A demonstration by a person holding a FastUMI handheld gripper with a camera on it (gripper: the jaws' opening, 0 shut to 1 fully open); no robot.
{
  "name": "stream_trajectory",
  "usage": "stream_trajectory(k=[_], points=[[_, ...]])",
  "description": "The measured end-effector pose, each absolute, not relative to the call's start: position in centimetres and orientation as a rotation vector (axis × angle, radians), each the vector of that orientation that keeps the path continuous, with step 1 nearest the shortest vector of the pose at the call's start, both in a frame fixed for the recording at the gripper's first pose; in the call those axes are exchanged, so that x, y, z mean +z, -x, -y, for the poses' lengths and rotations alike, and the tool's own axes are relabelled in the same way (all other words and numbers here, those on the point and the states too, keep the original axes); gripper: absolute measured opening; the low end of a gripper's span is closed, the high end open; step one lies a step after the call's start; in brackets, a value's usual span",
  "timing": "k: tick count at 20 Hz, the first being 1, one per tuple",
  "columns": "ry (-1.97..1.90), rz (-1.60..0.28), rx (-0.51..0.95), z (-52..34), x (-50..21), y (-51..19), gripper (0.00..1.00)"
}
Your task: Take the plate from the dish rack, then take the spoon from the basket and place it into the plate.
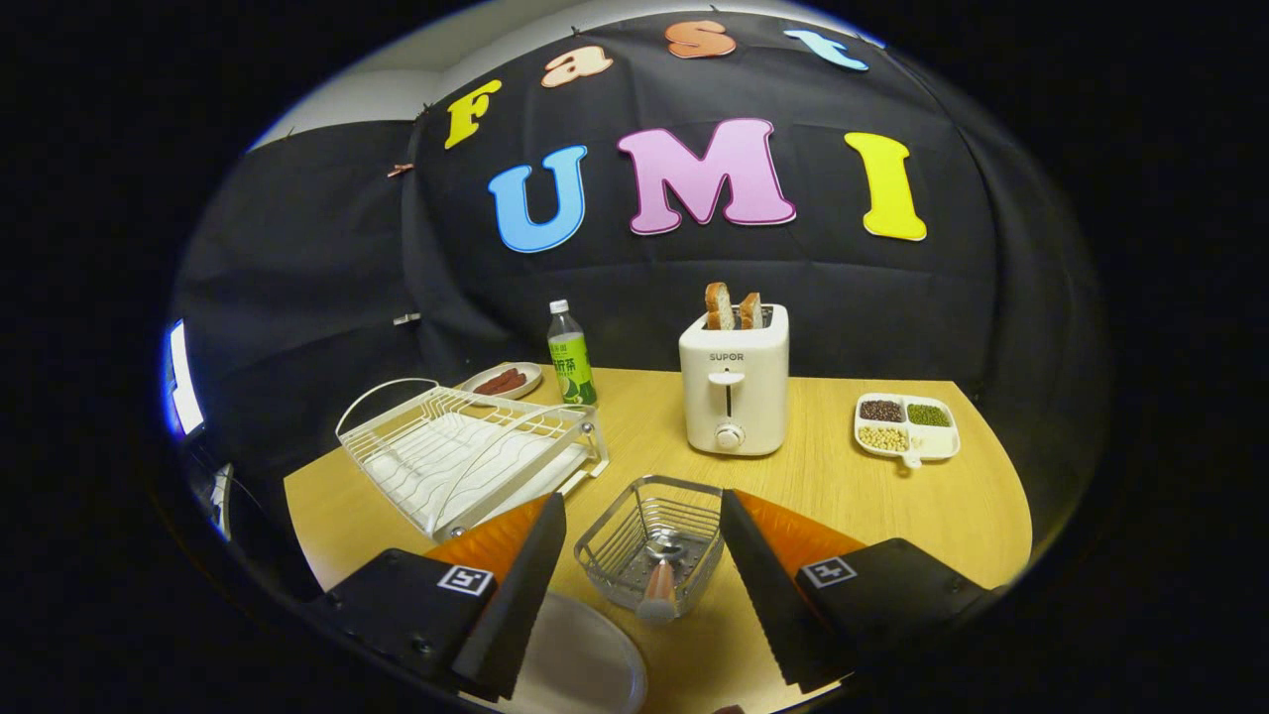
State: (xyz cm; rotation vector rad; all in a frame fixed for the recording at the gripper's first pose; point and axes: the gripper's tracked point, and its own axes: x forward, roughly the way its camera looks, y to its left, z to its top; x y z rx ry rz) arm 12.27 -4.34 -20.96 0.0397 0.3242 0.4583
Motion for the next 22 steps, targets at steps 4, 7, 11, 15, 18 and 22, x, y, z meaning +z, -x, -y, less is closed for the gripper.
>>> stream_trajectory(k=[4, 7, 11, 15, 18, 22], points=[[-0.019, -0.321, 0.49, 3.5, -22.4, -12.9, 0.63], [0.01, -0.341, 0.493, 3.5, -24.2, -13.2, 0.53], [0.038, -0.316, 0.461, 3.8, -24.3, -14.1, 0.38], [0.024, -0.335, 0.453, 3.8, -24.4, -14.1, 0.25], [0.02, -0.348, 0.477, 3.6, -23.1, -13.6, 0.23], [0.039, -0.275, 0.509, 3.6, -18.2, -13.1, 0.23]])
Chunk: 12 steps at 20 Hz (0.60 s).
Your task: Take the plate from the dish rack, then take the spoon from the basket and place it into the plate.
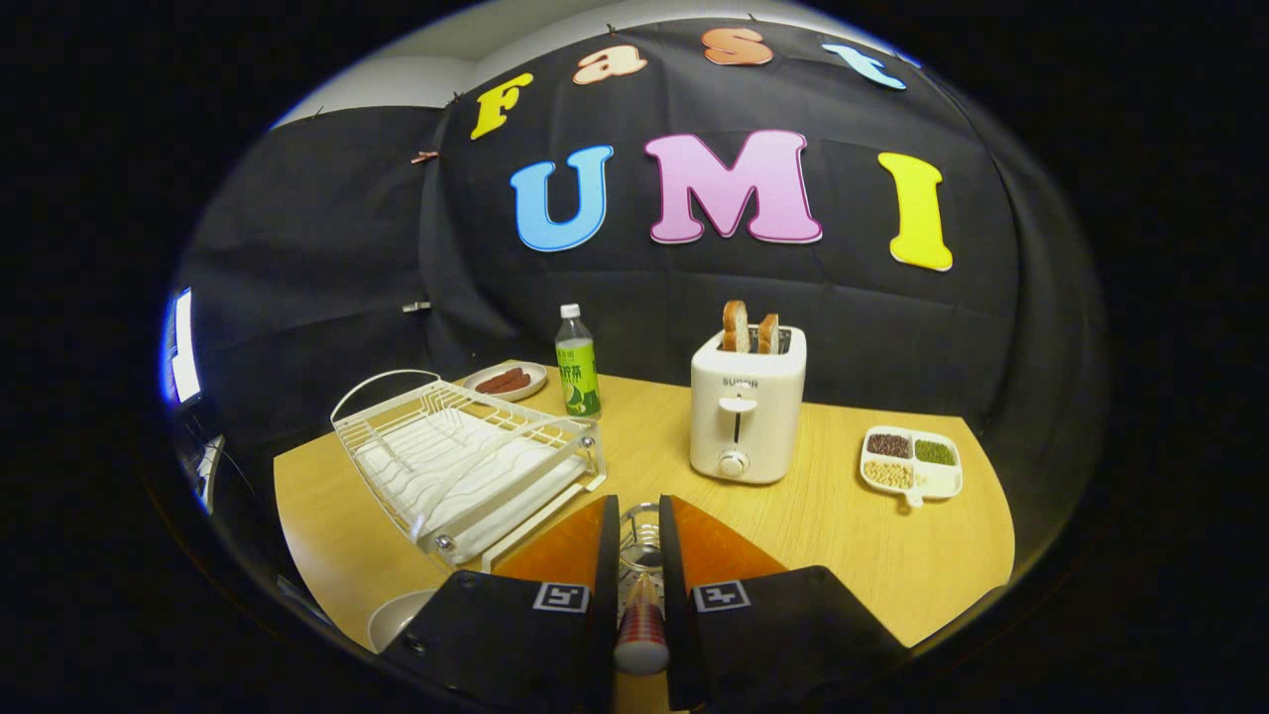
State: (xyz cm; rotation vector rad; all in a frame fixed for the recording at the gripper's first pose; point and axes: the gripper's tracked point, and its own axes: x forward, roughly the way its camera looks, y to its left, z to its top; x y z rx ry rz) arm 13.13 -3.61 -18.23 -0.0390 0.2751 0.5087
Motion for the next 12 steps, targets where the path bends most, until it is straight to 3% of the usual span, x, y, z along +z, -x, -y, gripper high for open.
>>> stream_trajectory(k=[6, 12], points=[[0.008, -0.245, 0.65, 1.3, -12.3, -8.0, 0.23], [0.04, -0.378, 0.828, -3.6, -18.1, -2.4, 0.23]])
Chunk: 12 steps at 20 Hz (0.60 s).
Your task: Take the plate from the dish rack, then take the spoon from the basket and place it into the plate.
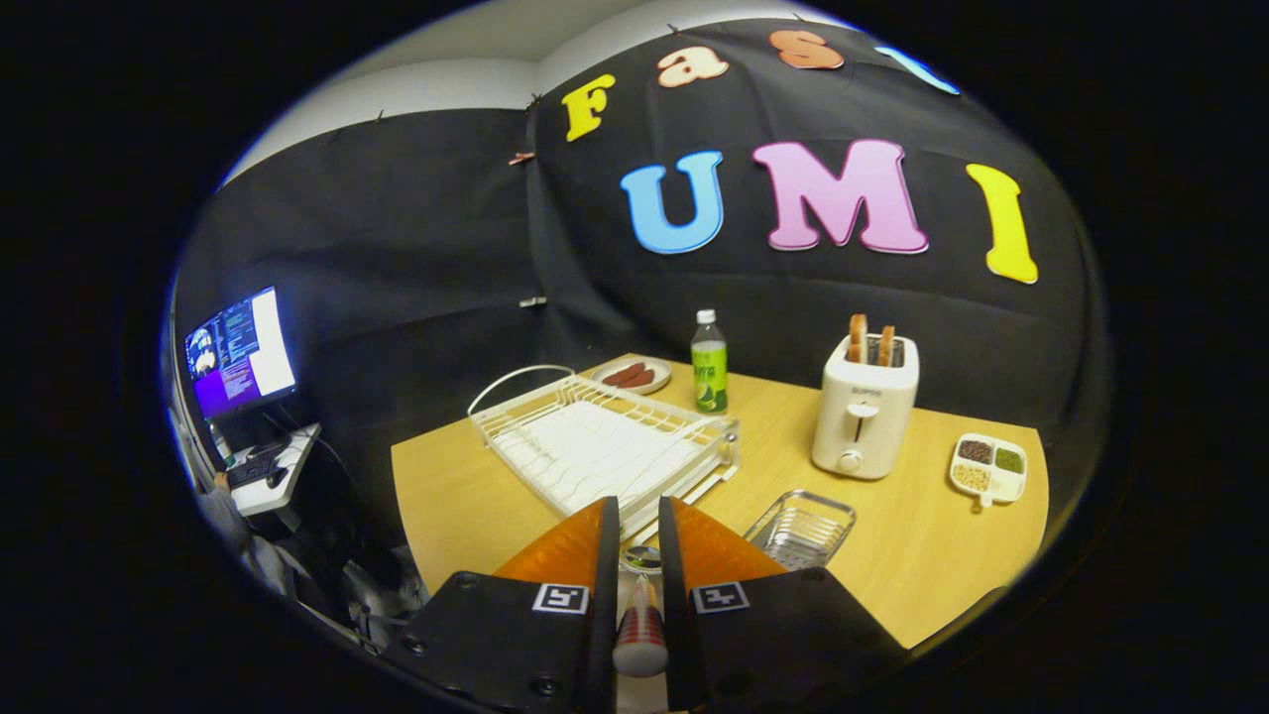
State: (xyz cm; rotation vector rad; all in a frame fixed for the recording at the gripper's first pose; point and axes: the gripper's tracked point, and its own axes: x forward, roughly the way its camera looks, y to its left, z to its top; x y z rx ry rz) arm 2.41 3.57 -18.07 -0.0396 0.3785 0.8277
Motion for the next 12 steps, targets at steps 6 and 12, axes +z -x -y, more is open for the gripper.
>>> stream_trajectory(k=[6, 12], points=[[0.082, -0.484, 0.858, -5.3, -23.9, -1.1, 0.23], [0.112, -0.549, 0.866, -5.0, -26.3, -0.7, 0.24]])
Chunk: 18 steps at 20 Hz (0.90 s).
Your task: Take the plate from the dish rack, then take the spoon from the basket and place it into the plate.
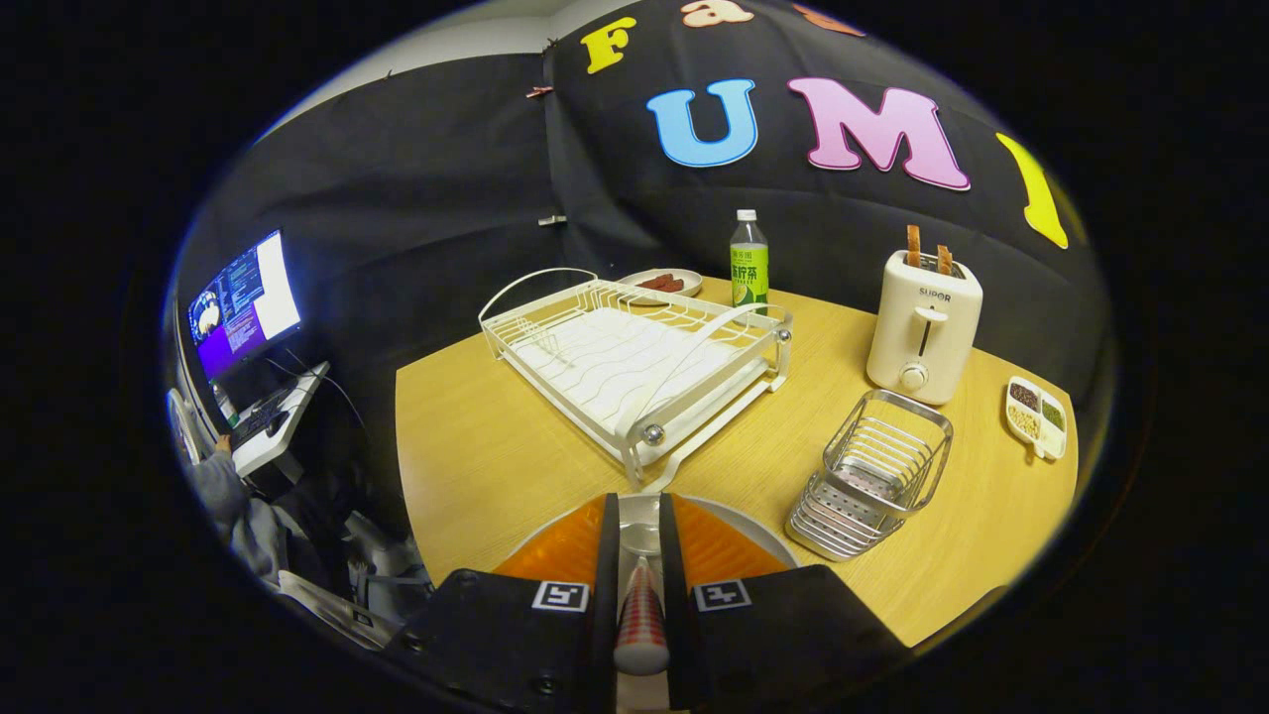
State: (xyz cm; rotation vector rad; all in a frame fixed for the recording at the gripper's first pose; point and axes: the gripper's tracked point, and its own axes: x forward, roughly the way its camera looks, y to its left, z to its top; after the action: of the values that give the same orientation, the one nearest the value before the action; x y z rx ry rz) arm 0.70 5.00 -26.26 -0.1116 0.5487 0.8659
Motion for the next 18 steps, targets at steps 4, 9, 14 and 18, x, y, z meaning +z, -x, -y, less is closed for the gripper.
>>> stream_trajectory(k=[4, 9, 14, 18], points=[[0.059, -0.583, 0.822, -4.6, -25.4, -1.6, 0.25], [0.011, -0.511, 0.724, -2.5, -19.9, -3.8, 0.99], [-0.019, -0.375, 0.562, 0.8, -11.7, -6.1, 0.99], [-0.006, -0.262, 0.363, 4.9, -6.1, -6.1, 0.99]])
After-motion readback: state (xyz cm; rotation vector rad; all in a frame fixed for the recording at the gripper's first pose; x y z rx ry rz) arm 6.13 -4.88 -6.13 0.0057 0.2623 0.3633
